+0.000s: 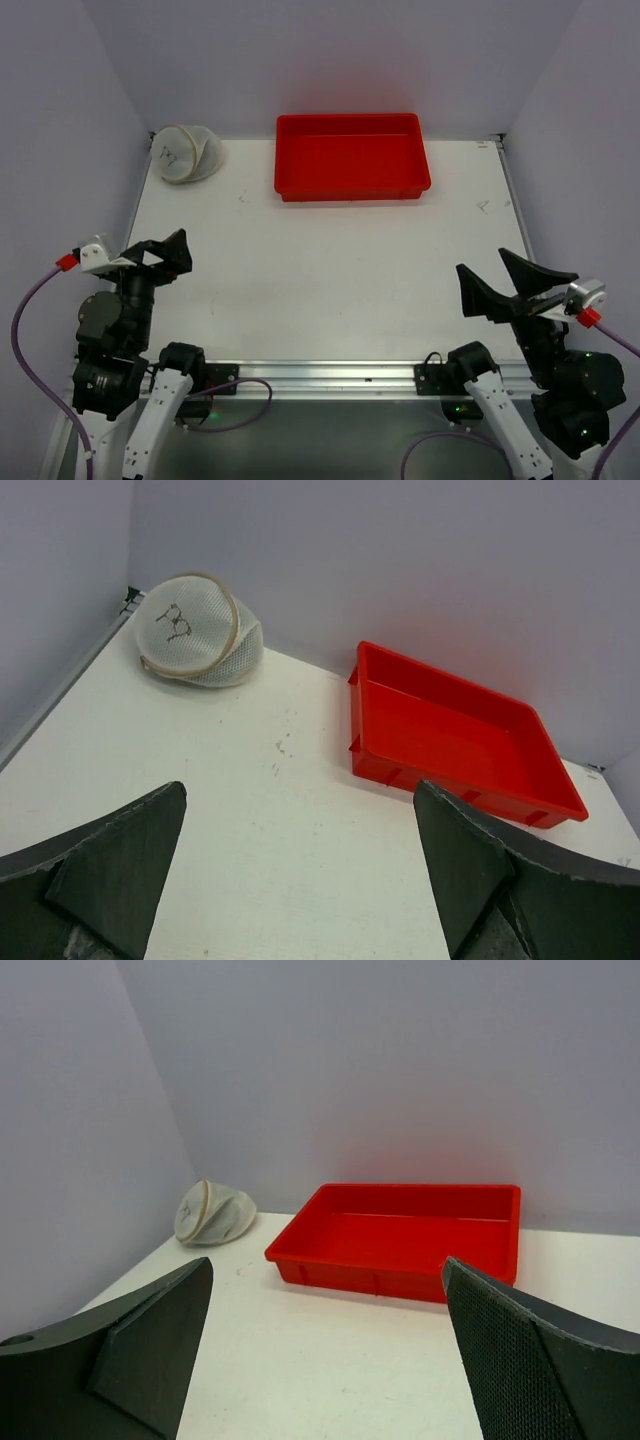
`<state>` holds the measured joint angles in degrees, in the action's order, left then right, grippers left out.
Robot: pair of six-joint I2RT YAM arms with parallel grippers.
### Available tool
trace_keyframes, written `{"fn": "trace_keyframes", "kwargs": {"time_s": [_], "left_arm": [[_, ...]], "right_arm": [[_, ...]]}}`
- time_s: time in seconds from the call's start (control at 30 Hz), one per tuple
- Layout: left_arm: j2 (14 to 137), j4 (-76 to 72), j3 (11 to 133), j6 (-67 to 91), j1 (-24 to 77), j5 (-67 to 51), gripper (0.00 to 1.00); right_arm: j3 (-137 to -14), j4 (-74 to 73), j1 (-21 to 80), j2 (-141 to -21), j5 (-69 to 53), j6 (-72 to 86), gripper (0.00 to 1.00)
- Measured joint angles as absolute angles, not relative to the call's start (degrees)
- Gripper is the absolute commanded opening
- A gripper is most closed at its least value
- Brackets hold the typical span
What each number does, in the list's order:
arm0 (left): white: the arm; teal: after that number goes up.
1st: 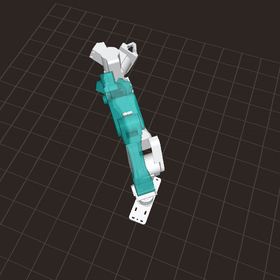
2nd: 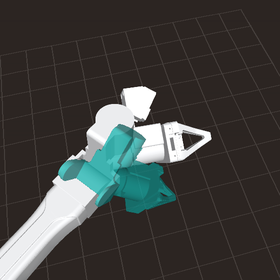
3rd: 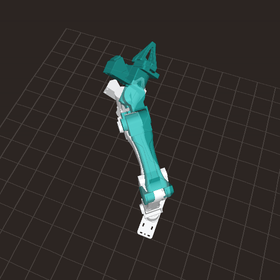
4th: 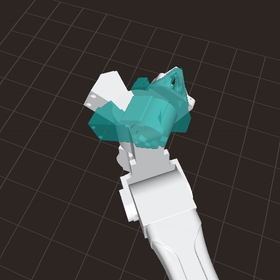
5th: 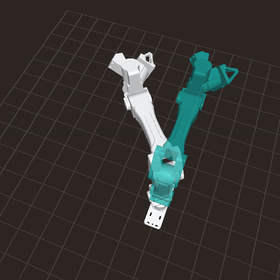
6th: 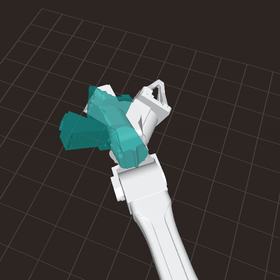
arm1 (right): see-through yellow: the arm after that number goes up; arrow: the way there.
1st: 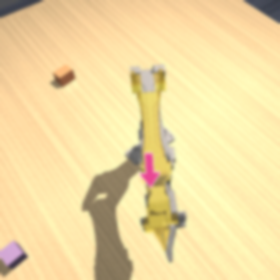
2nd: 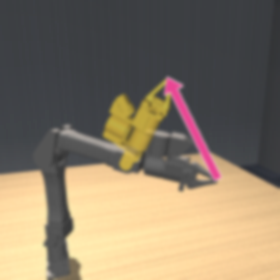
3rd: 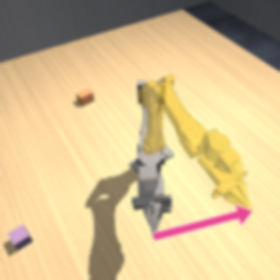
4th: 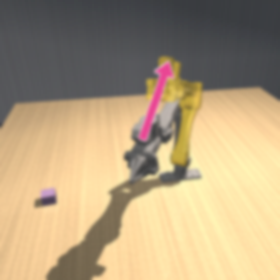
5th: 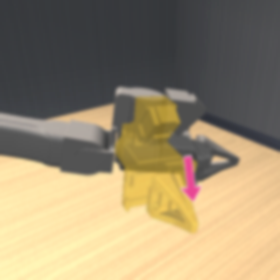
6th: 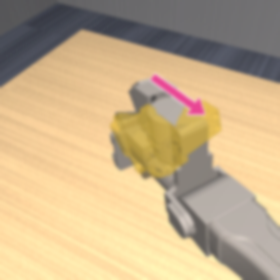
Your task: Unzip the laundry bag and remove the bra
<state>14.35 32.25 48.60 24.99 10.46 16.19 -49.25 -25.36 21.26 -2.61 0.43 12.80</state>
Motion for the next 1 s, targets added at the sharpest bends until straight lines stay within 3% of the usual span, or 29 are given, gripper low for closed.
{"fn": "trace_keyframes", "kwargs": {"time_s": [0.27,0.53,0.73,1.0], "left_arm": [[18.33,31.55,45.98,27.14,10.46,16.25,1.00],[41.12,26.15,45.95,29.43,10.39,16.91,1.00],[69.14,18.74,58.37,27.64,9.41,24.43,1.00],[100.49,9.74,87.35,18.63,7.16,32.03,1.00]], "right_arm": [[-46.87,-25.21,21.26,-3.66,0.47,17.04,0.99],[-43.13,-25.78,21.26,-13.43,-1.91,24.16,0.99],[-39.20,-24.93,21.26,-16.67,-8.29,25.36,0.99],[-36.32,-21.80,21.26,-17.54,-15.88,24.62,0.99]]}}
